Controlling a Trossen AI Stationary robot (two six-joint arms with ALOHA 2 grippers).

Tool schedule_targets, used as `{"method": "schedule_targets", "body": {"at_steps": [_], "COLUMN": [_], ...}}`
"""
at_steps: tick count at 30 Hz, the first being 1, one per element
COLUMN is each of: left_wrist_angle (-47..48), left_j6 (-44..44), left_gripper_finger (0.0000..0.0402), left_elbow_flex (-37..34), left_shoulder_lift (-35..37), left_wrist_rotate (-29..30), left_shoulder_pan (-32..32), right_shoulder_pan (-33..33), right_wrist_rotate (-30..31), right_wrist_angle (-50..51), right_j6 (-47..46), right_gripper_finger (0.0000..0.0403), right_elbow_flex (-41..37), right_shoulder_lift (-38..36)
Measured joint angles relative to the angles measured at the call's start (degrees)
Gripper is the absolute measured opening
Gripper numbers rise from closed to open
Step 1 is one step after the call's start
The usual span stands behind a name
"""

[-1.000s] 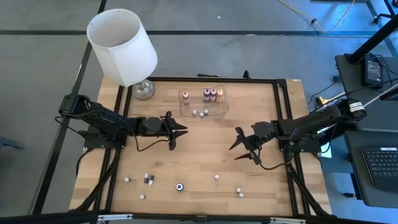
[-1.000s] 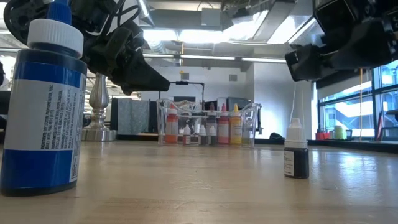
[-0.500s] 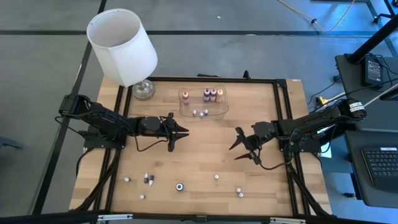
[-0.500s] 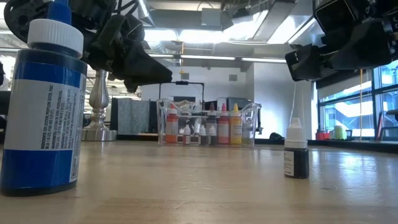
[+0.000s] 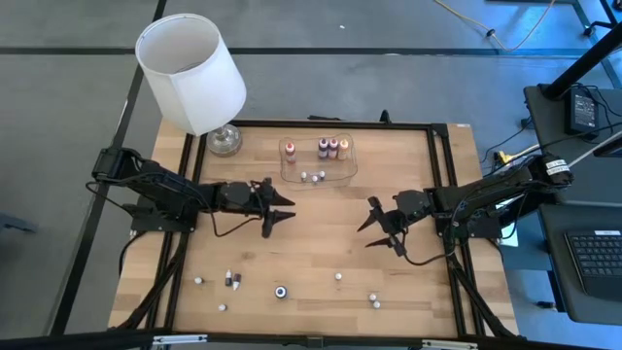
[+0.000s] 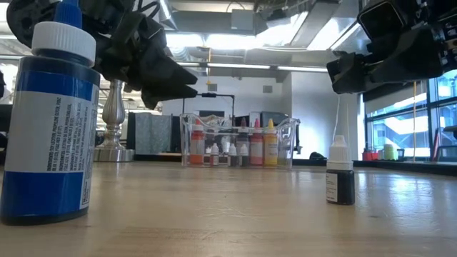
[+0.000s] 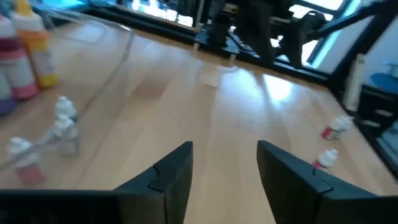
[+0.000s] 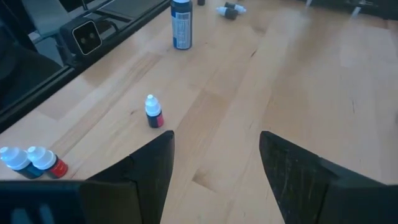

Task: Pick & Place food coloring
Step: Put the left small blue food coloring bottle into the transparent bin

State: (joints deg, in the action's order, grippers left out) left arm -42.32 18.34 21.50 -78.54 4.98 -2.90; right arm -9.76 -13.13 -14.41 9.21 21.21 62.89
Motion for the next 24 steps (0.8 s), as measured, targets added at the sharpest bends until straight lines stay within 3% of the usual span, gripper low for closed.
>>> {"method": "schedule_targets", "body": {"at_steps": [6, 8, 11, 17, 24], "left_wrist_angle": [5.0, 12.8, 33.4, 74.6, 92.1], "left_j6": [-2.3, -0.7, 3.2, 23.2, 52.2], "left_gripper_finger": [0.0173, 0.0172, 0.0172, 0.0171, 0.0173], "left_elbow_flex": [2.5, 6.2, 14.2, 30.3, 35.5], "left_shoulder_lift": [0.0, 0.0, 0.0, -1.3, -1.6], "left_wrist_rotate": [-3.1, -5.7, -5.7, 1.1, -5.6], "left_shoulder_pan": [-0.6, -1.3, -2.4, -6.8, -16.2], "right_shoulder_pan": [0.0, 0.0, 0.0, 0.0, 0.0], "right_wrist_rotate": [0.0, 0.0, 0.0, 0.0, 0.0], "right_wrist_angle": [0.0, 0.1, 0.1, 0.2, 0.7], "right_j6": [-0.1, 0.0, 0.0, 0.0, -0.1], "right_gripper_finger": [0.0237, 0.0237, 0.0237, 0.0237, 0.0237], "right_elbow_flex": [0.0, 0.0, 0.0, 0.0, 0.0], "right_shoulder_lift": [0.0, 0.0, 0.0, 0.0, 0.0]}}
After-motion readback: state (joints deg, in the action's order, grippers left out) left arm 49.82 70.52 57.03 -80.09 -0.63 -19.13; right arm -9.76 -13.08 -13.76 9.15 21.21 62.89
